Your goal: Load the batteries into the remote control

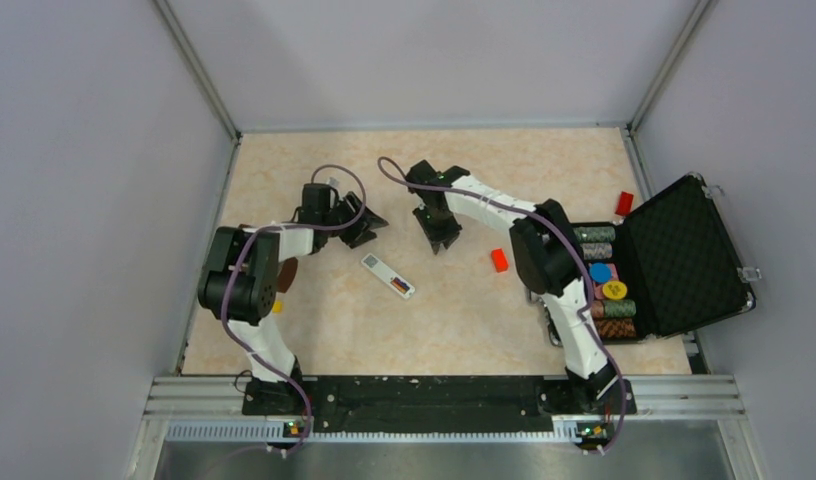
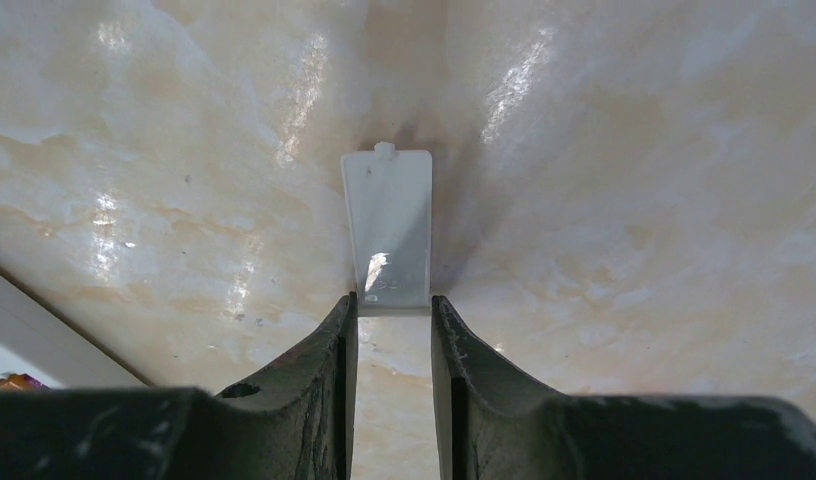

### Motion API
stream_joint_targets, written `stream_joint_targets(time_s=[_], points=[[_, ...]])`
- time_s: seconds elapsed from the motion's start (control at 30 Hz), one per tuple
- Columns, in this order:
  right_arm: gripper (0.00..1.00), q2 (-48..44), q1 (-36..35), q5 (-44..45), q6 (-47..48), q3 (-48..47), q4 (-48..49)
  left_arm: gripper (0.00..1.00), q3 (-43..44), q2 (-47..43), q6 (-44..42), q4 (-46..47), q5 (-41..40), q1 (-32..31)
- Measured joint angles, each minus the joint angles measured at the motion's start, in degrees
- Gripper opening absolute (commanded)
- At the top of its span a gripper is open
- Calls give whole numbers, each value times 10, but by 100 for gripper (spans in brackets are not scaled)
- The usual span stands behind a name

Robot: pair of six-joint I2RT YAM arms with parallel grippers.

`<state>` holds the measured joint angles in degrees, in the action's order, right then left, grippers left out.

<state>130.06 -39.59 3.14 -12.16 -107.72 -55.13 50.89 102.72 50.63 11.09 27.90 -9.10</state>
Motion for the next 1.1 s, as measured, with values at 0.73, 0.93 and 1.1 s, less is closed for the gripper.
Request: stream_joint_targets(time_s=[0.73, 0.93, 1.1], points=[[25, -73, 11, -129, 2, 40, 59, 63, 1, 38, 54, 133, 94, -36], [25, -73, 11, -158, -3, 40, 67, 63, 1, 50, 70, 173, 110, -47], [25, -73, 11, -174, -14, 39, 73, 59, 1, 63, 74, 175, 115, -55]])
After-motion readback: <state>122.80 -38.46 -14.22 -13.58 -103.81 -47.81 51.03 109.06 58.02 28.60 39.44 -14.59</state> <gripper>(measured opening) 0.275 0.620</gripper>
